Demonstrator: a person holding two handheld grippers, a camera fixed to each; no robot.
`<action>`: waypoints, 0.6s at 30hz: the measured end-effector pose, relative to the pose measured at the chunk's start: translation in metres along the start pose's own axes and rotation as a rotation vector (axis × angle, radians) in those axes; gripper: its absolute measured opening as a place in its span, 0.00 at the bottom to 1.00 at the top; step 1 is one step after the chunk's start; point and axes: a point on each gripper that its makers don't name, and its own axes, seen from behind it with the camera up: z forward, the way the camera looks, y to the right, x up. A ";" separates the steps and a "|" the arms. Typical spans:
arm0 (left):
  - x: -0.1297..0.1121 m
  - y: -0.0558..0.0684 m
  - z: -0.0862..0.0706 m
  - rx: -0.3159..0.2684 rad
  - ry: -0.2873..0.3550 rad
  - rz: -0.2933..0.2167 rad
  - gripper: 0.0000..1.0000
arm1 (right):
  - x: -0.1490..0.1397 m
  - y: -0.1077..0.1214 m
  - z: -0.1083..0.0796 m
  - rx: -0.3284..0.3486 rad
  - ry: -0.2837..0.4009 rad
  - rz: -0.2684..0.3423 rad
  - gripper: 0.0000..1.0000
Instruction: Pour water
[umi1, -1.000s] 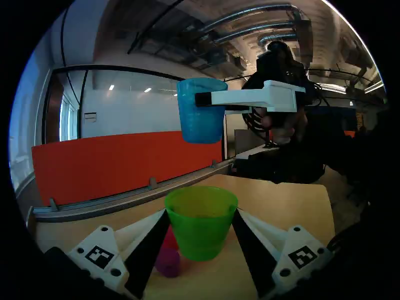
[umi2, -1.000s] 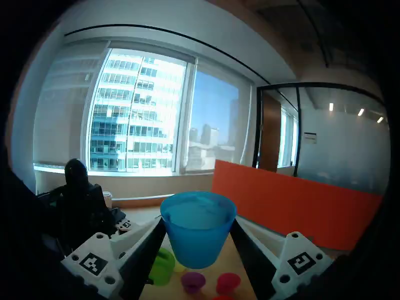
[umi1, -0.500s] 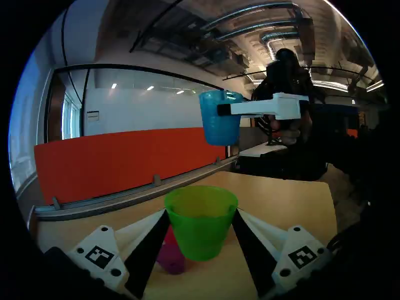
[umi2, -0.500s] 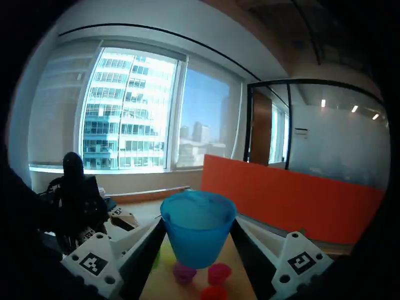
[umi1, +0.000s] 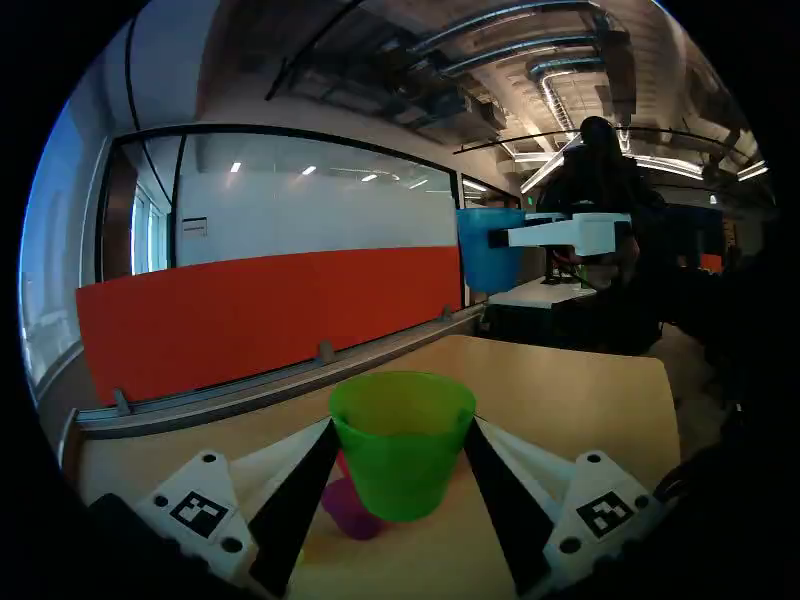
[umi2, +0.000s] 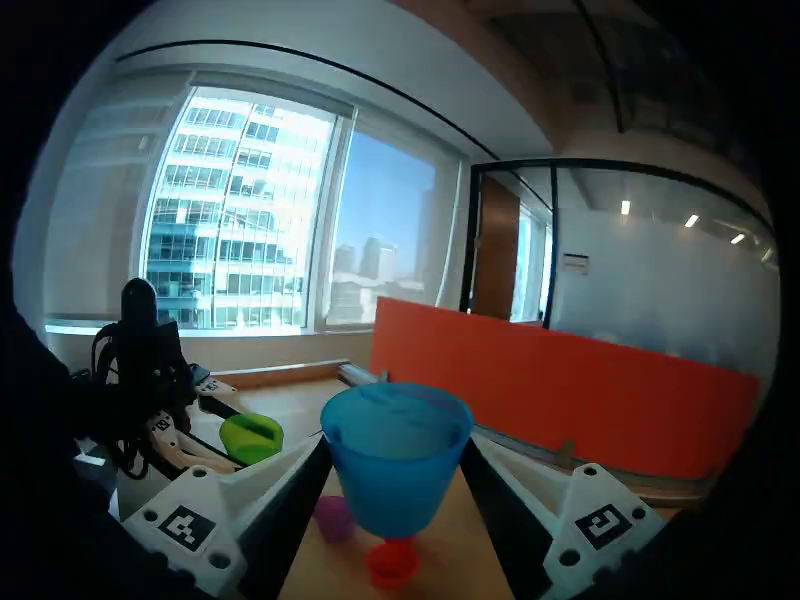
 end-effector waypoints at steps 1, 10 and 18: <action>0.000 -0.001 0.000 0.001 -0.002 0.000 0.85 | -0.002 0.001 -0.002 -0.003 -0.002 0.000 0.88; -0.007 -0.002 0.000 0.003 -0.024 0.010 0.85 | -0.021 0.008 -0.016 -0.015 -0.022 -0.004 0.88; -0.018 -0.002 0.002 -0.001 -0.063 0.024 0.84 | -0.042 0.009 -0.020 -0.013 -0.040 -0.013 0.89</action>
